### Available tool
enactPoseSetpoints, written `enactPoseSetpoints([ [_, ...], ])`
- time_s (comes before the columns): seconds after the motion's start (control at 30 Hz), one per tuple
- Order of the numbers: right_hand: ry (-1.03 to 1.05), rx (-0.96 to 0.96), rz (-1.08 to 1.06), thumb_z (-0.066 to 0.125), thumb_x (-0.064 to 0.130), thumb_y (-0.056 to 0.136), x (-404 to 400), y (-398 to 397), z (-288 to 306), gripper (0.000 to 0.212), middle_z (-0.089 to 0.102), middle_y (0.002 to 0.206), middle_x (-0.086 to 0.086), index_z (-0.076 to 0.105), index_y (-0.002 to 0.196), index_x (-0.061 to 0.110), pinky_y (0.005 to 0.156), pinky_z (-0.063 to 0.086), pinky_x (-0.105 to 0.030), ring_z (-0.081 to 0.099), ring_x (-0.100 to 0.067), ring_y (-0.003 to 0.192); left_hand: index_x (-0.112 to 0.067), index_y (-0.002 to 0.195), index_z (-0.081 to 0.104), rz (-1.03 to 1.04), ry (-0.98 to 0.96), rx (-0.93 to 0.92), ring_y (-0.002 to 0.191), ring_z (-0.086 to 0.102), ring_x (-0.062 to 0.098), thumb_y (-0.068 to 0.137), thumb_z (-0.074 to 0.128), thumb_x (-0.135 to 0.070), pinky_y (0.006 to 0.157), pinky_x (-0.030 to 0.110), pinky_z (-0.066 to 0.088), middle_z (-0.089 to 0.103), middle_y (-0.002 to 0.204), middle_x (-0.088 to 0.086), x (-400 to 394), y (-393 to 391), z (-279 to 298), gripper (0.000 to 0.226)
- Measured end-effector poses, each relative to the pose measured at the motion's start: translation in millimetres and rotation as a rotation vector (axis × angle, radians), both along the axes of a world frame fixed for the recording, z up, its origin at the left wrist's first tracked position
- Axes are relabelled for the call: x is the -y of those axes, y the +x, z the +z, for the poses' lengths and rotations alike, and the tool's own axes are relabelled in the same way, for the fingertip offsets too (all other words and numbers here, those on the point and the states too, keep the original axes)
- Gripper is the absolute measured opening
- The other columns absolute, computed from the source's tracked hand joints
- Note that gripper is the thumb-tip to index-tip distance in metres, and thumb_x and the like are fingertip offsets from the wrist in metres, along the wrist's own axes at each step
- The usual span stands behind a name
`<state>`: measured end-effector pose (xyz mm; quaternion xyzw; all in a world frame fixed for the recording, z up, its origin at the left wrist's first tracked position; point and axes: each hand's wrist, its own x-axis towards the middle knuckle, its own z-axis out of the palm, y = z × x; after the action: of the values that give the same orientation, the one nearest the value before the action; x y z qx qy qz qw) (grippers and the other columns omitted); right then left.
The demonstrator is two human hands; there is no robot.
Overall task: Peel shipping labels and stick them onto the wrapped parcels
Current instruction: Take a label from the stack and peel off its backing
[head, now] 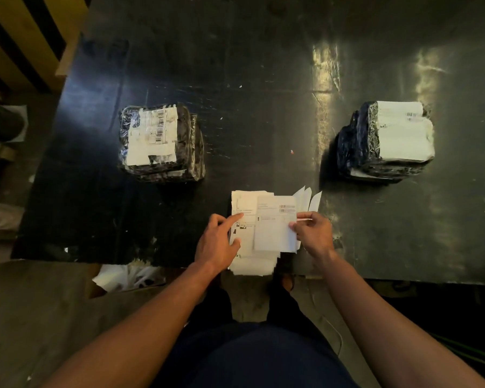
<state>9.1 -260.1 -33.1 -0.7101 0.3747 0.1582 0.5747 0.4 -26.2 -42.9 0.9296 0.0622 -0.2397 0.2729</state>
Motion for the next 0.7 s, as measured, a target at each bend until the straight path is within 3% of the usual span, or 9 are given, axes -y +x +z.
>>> enactPoseSetpoints([
  [0.13,0.083,0.192,0.080,0.073,-0.006,0.088,5,2,26,0.052,0.069,0.118,-0.009,0.062,0.132,0.022,0.087,0.063,-0.039,0.070,-0.022,0.106,-0.038,0.151,0.045,0.042,-0.035,0.168,0.125,0.047,0.013,0.091,0.075,-0.036,0.102,0.031,0.052,0.037,0.138,-0.004,1,0,12,0.067],
  [0.2,0.128,0.264,0.118,0.071,-0.008,0.089,5,2,40,0.048,0.069,0.124,-0.005,0.069,0.127,0.022,0.091,0.062,-0.038,0.070,-0.020,0.107,-0.039,0.147,0.049,0.099,-0.135,0.209,0.122,0.052,0.014,0.092,0.075,-0.035,0.100,0.032,0.056,0.039,0.138,-0.005,5,3,24,0.061],
  [0.33,0.232,0.344,0.169,0.073,-0.004,0.090,0,2,67,0.041,0.069,0.133,0.003,0.077,0.115,0.028,0.086,0.064,-0.038,0.073,-0.017,0.101,-0.044,0.145,0.049,0.186,-0.422,0.132,0.118,0.057,0.012,0.095,0.070,-0.034,0.086,0.019,0.053,0.043,0.140,-0.008,15,17,62,0.055],
  [0.47,0.303,0.440,0.267,0.074,-0.003,0.089,-3,0,96,0.040,0.069,0.133,0.003,0.077,0.118,0.026,0.091,0.062,-0.041,0.070,-0.020,0.114,-0.049,0.142,0.051,0.229,-0.807,0.032,0.118,0.066,0.009,0.096,0.070,-0.027,0.083,0.027,0.062,0.060,0.138,-0.008,20,27,102,0.054],
  [0.57,0.277,0.513,0.352,0.074,-0.002,0.089,-3,-2,116,0.043,0.070,0.129,0.004,0.074,0.125,0.021,0.089,0.062,-0.041,0.069,-0.015,0.097,-0.042,0.134,0.061,0.225,-0.891,0.082,0.117,0.067,0.005,0.094,0.072,-0.015,0.081,0.029,0.063,0.063,0.134,-0.010,24,27,127,0.049],
  [0.63,0.227,0.556,0.393,0.076,0.003,0.090,-3,-2,128,0.043,0.071,0.123,0.004,0.072,0.128,0.023,0.085,0.062,-0.048,0.064,-0.030,0.088,-0.036,0.131,0.065,0.222,-0.885,0.127,0.119,0.066,0.010,0.093,0.074,-0.012,0.082,0.034,0.064,0.064,0.134,-0.010,25,27,141,0.046],
  [0.7,0.176,0.615,0.384,0.076,0.006,0.091,-3,0,141,0.042,0.074,0.112,0.000,0.071,0.128,0.025,0.083,0.062,-0.050,0.064,-0.035,0.088,-0.029,0.132,0.067,0.207,-0.889,0.170,0.120,0.066,0.012,0.091,0.075,-0.009,0.086,0.036,0.063,0.064,0.132,-0.009,23,28,153,0.046],
])
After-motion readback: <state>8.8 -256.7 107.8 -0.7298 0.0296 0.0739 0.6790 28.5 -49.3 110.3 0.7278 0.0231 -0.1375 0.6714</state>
